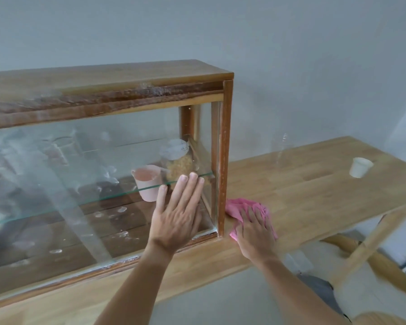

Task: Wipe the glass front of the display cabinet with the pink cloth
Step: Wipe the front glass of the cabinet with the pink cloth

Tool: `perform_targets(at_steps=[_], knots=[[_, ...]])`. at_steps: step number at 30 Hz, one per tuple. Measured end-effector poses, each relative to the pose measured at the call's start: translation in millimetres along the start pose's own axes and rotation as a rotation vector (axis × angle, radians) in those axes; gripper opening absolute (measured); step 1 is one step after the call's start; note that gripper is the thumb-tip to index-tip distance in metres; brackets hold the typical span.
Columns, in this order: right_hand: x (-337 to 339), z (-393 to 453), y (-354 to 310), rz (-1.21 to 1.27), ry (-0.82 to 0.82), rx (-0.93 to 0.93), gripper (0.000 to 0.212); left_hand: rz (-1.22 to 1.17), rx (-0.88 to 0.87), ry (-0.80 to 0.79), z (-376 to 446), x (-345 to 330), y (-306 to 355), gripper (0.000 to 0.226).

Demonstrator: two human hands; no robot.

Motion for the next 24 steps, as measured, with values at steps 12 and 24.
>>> perform_targets(at_steps=[12, 24], knots=[[86.8, -64.1, -157.8, 1.537, 0.733, -0.166, 0.062, -0.212, -0.041, -0.002, -5.2, 68.8, -79.5, 0.078], [91.3, -71.2, -285.8, 0.102, 0.887, 0.57, 0.065, -0.012, 0.158, 0.243, -3.6, 130.7, -241.1, 0.064]])
Point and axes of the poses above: each hand's wrist, its own z-axis towards the middle knuckle, its own x-axis out of the back of the hand, y = z × x, the point moved 1 cm from there along z, towards the middle knuckle, and after that the axes turned 6 degrees about -x, right-handed, at the moved point
